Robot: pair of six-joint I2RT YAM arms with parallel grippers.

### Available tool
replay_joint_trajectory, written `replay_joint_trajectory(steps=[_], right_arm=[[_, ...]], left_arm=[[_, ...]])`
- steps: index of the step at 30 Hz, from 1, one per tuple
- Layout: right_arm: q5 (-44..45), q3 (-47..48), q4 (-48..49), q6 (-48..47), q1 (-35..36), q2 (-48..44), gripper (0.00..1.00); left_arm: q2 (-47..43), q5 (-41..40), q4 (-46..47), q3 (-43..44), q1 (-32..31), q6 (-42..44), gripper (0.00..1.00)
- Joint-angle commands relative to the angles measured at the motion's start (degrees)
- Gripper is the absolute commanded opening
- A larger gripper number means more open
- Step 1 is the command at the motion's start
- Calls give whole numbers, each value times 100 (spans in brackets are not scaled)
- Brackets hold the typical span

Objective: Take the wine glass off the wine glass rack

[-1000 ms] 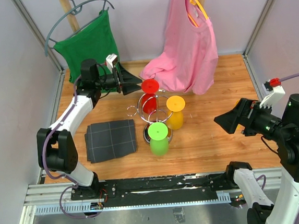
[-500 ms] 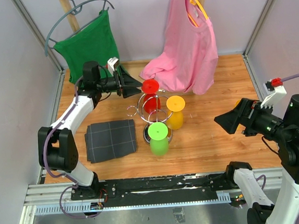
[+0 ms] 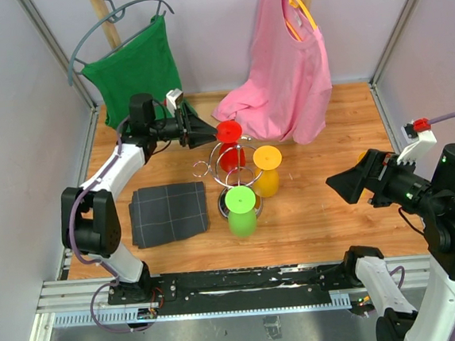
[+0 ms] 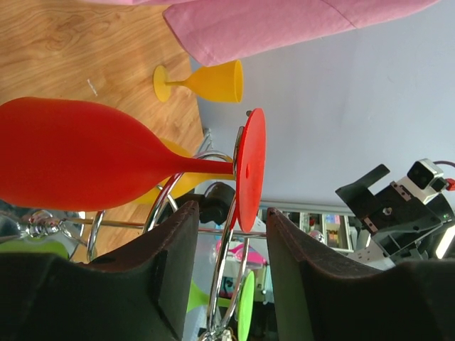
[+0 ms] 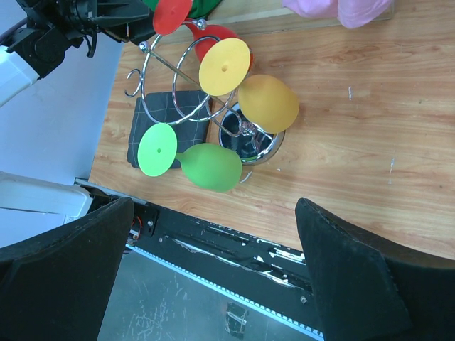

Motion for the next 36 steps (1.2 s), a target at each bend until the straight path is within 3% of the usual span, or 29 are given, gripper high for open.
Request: replay_joint_trajectory(steps=[1, 7, 12, 15, 18, 27, 36], right_arm=[[-52, 123, 79, 68, -153, 22, 99], [-50, 134, 79, 92, -153, 16, 99], [-67, 135, 87, 93, -154, 22, 99], [-75, 115, 88, 96, -154, 15, 99], [-76, 73, 99, 83, -157, -2, 99], [-129, -78, 128, 68, -156, -74, 98], [-153, -91, 145, 45, -152, -64, 99]], left_arm=[[80, 95, 86, 240, -70, -20, 46], [147, 104, 97, 316, -82, -34, 37], [171, 122, 106, 326, -82, -54, 20], [161, 125, 107, 330, -77, -56, 14], [149, 133, 83, 334, -82, -40, 1], [-23, 93, -187, 437, -52, 40, 0], [-265, 148, -41, 498, 169, -463, 0]])
